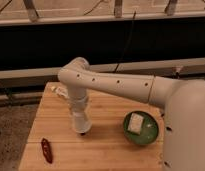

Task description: Place the ceramic cup over the eraser

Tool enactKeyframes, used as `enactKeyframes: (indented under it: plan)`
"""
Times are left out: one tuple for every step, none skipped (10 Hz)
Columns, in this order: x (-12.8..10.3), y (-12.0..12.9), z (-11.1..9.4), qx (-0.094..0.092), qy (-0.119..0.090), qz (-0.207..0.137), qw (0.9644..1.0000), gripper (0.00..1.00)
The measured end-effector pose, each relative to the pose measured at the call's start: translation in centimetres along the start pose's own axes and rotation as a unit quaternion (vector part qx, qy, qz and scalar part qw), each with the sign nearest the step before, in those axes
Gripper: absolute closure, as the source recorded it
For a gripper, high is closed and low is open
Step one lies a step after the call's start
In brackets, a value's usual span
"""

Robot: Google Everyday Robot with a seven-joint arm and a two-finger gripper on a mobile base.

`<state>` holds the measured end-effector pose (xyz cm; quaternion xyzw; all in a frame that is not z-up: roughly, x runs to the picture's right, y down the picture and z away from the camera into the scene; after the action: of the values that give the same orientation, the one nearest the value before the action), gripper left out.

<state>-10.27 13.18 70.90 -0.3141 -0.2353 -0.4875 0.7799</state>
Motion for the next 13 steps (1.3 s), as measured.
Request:
enactKeyframes:
  plan:
    - [0.1, 0.0, 0.6, 0.008, 0.005, -0.004, 0.9999, 1.0]
    - [0.2, 0.1, 1.0, 0.013, 0.008, -0.007, 0.9999, 1.0]
    - [0.3, 0.1, 1.4, 0.015, 0.011, -0.01, 0.9998, 1.0]
    - [0.5, 0.2, 2.0, 0.016, 0.014, -0.013, 0.9997, 1.0]
    - [0.6, 0.2, 2.5, 0.015, 0.016, -0.015, 0.9996, 1.0]
    - [0.6, 0.1, 2.9, 0.015, 0.017, -0.017, 0.9996, 0.98]
    - [0.7, 0.1, 3.2, 0.014, 0.018, -0.019, 0.9996, 0.9]
    - [0.8, 0.1, 3.7, 0.012, 0.018, -0.02, 0.9996, 0.78]
    - [0.9, 0.2, 3.9, 0.012, 0.018, -0.021, 0.9996, 0.68]
    - [1.0, 0.2, 4.0, 0.011, 0.018, -0.022, 0.9995, 0.6]
    - [1.0, 0.2, 4.3, 0.01, 0.018, -0.024, 0.9995, 0.48]
    - [1.0, 0.2, 4.4, 0.01, 0.017, -0.025, 0.9995, 0.38]
    - [1.1, 0.2, 4.4, 0.011, 0.017, -0.026, 0.9995, 0.3]
